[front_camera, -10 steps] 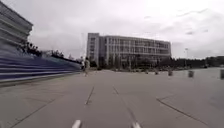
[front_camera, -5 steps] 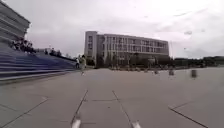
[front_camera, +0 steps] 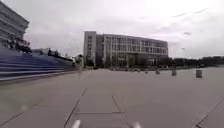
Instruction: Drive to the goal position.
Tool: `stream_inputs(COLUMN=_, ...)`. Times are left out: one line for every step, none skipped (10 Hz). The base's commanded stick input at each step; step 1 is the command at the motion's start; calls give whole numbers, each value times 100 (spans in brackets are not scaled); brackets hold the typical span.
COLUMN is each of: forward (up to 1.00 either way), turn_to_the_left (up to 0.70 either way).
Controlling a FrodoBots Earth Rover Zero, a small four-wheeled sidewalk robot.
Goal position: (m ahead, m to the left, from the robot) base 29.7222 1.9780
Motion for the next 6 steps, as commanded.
stream_inputs(forward=100, turn_to_the_left=0)
stream_inputs(forward=100, turn_to_the_left=-6)
stream_inputs(forward=100, turn_to_the_left=-18)
stream_inputs(forward=100, turn_to_the_left=-12)
stream_inputs(forward=100, turn_to_the_left=0)
stream_inputs(forward=100, turn_to_the_left=0)
